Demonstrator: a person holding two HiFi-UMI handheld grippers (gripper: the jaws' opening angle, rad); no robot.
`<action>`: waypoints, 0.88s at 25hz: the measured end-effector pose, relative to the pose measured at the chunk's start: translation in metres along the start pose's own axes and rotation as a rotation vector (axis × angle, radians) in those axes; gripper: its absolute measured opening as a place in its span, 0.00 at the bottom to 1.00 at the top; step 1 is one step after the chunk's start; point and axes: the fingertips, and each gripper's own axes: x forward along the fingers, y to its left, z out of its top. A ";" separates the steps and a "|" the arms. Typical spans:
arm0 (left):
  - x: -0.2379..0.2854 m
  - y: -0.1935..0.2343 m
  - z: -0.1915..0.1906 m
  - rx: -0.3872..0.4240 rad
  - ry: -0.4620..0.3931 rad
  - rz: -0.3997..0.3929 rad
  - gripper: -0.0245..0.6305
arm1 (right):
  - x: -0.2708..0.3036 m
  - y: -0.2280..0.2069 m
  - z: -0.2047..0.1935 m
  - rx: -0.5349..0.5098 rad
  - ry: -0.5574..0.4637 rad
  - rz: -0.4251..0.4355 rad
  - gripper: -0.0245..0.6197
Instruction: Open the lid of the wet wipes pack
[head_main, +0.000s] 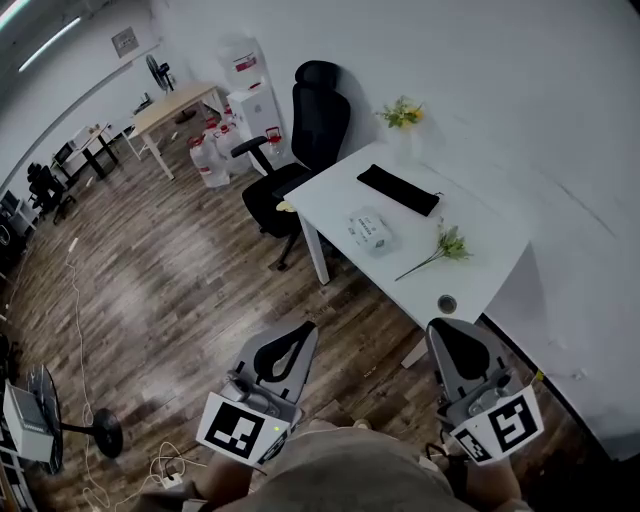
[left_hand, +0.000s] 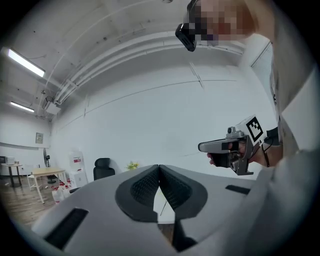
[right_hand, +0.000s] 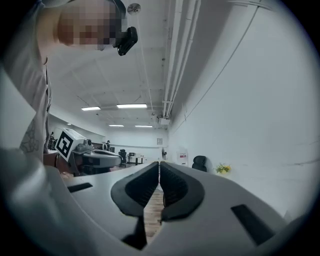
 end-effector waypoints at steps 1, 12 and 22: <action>0.000 0.000 0.000 0.001 0.002 0.004 0.06 | 0.000 0.001 0.000 0.004 -0.002 0.007 0.09; 0.004 0.009 -0.008 -0.001 0.020 0.046 0.06 | 0.002 -0.020 0.007 0.037 -0.075 -0.027 0.31; 0.040 0.049 -0.024 -0.020 0.028 0.039 0.06 | 0.052 -0.038 -0.014 0.015 -0.007 -0.013 0.31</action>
